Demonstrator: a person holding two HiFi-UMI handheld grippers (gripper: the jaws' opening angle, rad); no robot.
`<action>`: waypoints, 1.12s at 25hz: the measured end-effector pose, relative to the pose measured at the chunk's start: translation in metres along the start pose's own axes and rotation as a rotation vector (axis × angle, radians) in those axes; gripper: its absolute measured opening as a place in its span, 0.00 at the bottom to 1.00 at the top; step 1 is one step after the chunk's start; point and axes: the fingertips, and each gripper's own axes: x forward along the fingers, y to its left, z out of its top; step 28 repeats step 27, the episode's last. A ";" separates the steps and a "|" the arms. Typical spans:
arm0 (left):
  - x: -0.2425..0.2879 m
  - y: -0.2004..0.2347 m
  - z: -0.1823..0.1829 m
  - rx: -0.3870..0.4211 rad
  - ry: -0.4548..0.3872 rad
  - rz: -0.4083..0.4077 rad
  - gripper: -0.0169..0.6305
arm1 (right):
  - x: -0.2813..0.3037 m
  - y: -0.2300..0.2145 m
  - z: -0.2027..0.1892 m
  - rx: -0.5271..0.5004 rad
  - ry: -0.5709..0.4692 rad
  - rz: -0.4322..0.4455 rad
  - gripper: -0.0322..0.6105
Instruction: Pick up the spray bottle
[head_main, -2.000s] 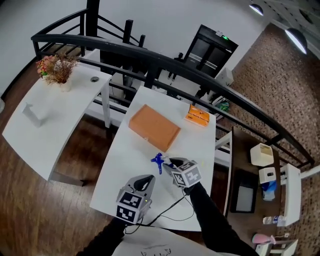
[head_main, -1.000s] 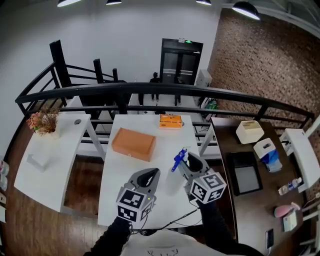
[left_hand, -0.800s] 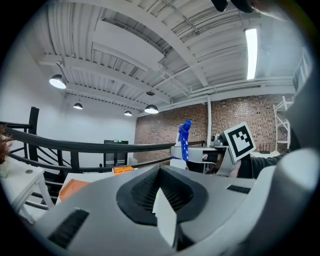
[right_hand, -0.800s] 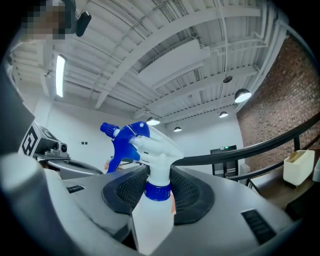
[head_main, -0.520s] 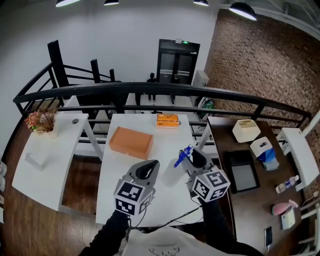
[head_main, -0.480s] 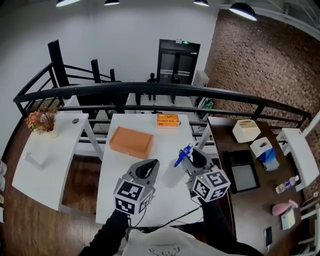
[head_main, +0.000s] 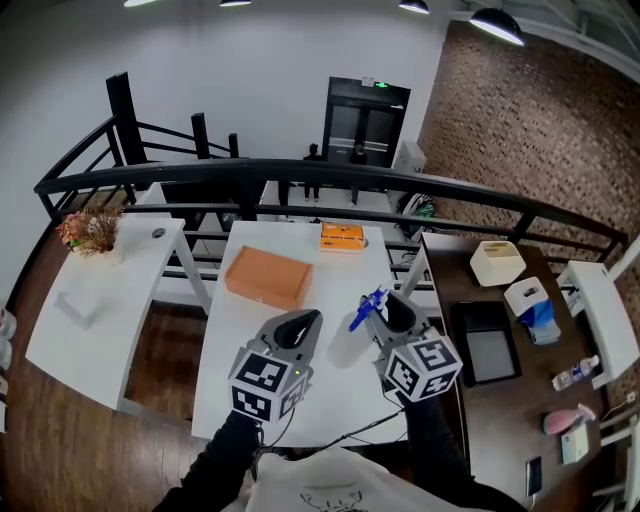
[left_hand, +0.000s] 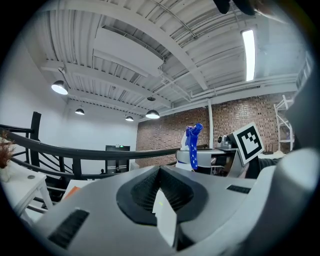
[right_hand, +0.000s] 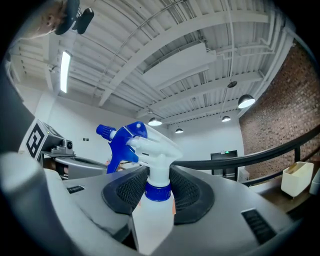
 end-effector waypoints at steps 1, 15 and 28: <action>0.000 0.000 0.000 -0.001 0.000 0.002 0.03 | 0.000 0.000 0.000 -0.007 0.002 0.000 0.24; -0.002 0.001 0.000 -0.003 0.000 0.011 0.03 | -0.004 0.007 0.000 -0.011 0.011 0.011 0.24; -0.001 0.006 -0.003 -0.005 0.009 0.016 0.03 | -0.001 0.006 -0.005 -0.014 0.024 0.009 0.24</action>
